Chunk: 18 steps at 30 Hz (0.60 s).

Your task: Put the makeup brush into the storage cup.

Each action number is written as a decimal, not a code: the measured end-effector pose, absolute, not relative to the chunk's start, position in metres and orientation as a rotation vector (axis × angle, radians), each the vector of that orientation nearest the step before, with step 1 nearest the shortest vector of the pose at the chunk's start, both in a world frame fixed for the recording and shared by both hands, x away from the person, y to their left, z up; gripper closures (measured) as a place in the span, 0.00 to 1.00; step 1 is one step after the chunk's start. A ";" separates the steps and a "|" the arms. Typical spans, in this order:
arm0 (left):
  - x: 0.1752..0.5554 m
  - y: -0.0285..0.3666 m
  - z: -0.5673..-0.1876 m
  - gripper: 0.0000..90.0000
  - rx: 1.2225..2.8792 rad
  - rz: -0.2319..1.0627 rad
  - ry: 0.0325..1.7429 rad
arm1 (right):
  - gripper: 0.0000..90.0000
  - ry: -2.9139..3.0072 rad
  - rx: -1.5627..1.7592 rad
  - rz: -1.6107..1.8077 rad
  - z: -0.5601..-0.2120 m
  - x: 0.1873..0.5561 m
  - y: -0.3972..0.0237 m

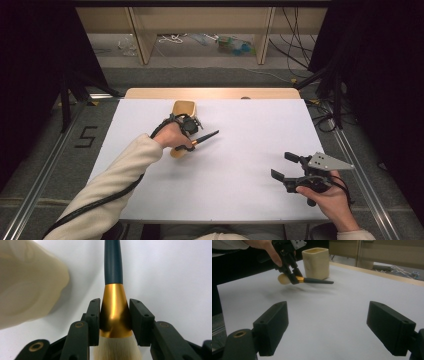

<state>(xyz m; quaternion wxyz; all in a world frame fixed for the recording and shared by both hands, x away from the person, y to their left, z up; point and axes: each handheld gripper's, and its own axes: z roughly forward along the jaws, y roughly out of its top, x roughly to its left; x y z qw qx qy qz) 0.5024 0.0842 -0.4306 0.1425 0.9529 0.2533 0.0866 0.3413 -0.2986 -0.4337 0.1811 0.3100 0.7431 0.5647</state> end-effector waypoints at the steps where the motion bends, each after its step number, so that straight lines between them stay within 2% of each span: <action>1: 0.499 0.085 -0.428 0.70 2.746 0.247 0.714 | 0.21 2.140 0.880 1.544 -0.431 0.339 -0.300; 8: 0.474 0.093 -0.418 0.70 2.744 0.236 0.625 | 0.21 2.225 0.746 1.532 -0.431 0.342 -0.292; 9: 0.466 0.095 -0.415 0.70 2.774 0.223 0.572 | 0.21 2.254 0.737 1.529 -0.430 0.341 -0.290; 15: 0.443 0.096 -0.411 0.70 2.770 0.176 0.499 | 0.23 2.373 0.599 1.540 -0.423 0.345 -0.277; 18: 0.425 0.092 -0.410 0.70 2.781 0.100 0.422 | 0.23 2.424 0.547 1.548 -0.420 0.347 -0.270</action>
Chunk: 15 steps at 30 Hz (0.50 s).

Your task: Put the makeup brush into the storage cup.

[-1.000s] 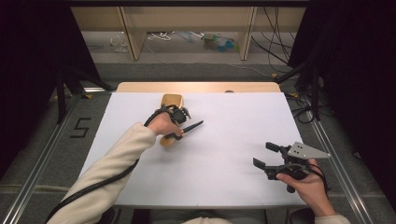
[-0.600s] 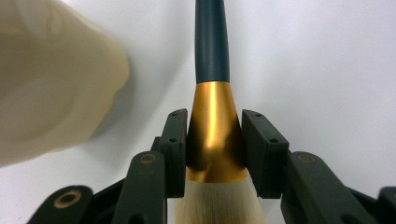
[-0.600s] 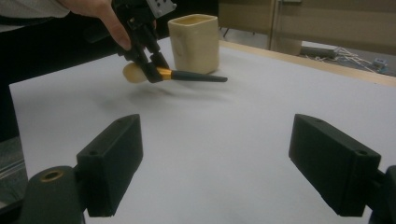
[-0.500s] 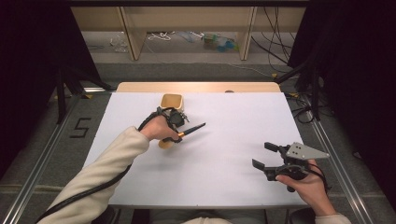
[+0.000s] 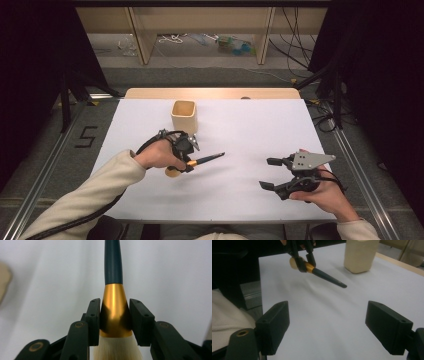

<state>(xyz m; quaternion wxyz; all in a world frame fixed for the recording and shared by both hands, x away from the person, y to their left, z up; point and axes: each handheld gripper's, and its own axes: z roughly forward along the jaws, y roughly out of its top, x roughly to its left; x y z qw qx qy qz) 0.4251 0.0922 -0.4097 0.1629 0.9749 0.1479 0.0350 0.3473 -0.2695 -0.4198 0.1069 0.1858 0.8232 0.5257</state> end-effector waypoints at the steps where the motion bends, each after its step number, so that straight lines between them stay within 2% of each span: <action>1: 0.420 0.091 -0.409 0.70 2.782 0.099 0.411 | 0.23 2.457 0.527 1.535 -0.418 0.348 -0.268; 15: 0.379 0.063 -0.400 0.70 2.805 -0.001 0.206 | 0.25 2.646 0.314 1.491 -0.416 0.362 -0.222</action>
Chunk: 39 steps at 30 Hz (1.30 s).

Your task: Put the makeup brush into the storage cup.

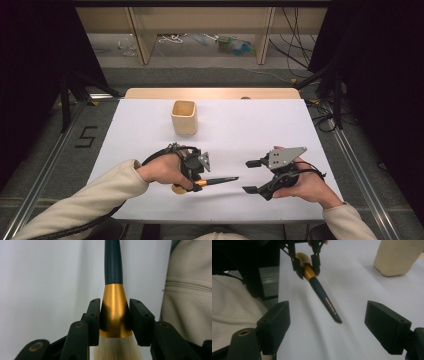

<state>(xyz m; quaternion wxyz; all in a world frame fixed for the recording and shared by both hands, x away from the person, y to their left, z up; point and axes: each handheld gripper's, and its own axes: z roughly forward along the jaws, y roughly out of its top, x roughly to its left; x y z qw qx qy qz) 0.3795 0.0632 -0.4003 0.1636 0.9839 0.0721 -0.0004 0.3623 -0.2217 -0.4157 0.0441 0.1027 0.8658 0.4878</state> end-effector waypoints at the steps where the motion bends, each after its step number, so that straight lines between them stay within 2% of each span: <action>1: 0.376 0.058 -0.399 0.70 2.805 -0.007 0.178 | 0.25 2.663 0.299 1.483 -0.417 0.364 -0.219; 8: 0.368 0.044 -0.394 0.70 2.794 -0.013 0.122 | 0.27 2.726 0.244 1.446 -0.426 0.368 -0.204; 16: 0.366 0.035 -0.393 0.70 2.785 -0.031 0.103 | 0.38 2.776 0.191 1.400 -0.430 0.367 -0.195; 20: 0.365 0.032 -0.390 0.70 2.781 -0.027 0.089 | 0.47 2.810 0.163 1.391 -0.432 0.366 -0.190; 39: 0.360 0.024 -0.385 0.70 2.786 -0.034 0.025 | 0.72 2.888 0.071 1.299 -0.439 0.365 -0.177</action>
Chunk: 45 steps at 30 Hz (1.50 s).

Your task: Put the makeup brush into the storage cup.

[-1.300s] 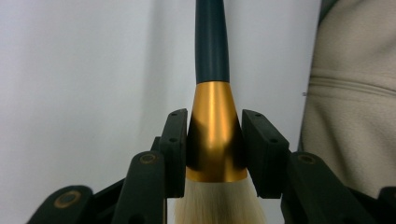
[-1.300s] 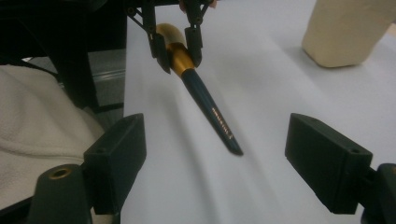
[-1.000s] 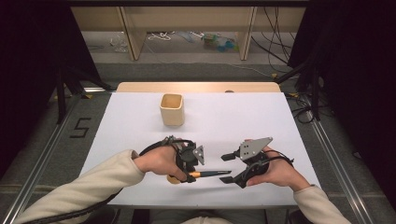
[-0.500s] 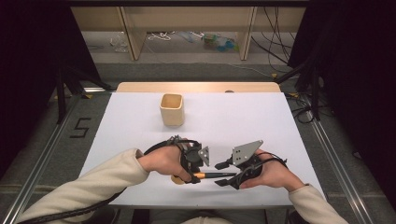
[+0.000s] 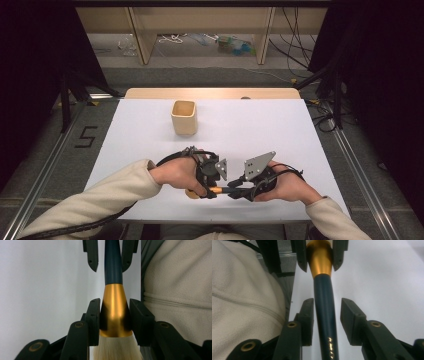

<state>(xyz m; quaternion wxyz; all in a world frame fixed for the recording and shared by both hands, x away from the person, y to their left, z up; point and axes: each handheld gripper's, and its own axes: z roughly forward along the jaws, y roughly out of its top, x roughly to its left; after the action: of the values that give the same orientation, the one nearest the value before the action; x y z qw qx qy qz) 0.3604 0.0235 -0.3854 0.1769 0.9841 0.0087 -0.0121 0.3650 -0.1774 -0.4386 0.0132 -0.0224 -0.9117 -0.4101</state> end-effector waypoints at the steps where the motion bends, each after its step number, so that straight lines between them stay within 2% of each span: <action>1: 0.360 0.024 -0.385 0.70 2.786 -0.034 0.025 | 0.72 -2.840 -0.070 -1.278 -0.439 0.365 -0.177; 14: 0.359 0.021 -0.384 0.70 2.770 -0.042 0.029 | 0.82 -2.829 -0.041 -1.238 -0.438 0.363 -0.171; 29: 0.360 0.021 -0.383 0.69 2.801 -0.002 -0.026 | 0.83 -2.868 -0.019 -1.249 -0.437 0.360 -0.168; 45: 0.362 0.023 -0.378 0.69 2.785 -0.015 -0.028 | 0.84 -2.856 -0.039 -1.300 -0.436 0.361 -0.170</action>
<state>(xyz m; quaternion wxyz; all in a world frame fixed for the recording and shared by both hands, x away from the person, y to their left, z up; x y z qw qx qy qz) 0.3625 0.0234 -0.3784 0.1771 0.9841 -0.0100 -0.0053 0.3614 -0.1695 -0.4362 0.0018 -0.0124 -0.9100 -0.4143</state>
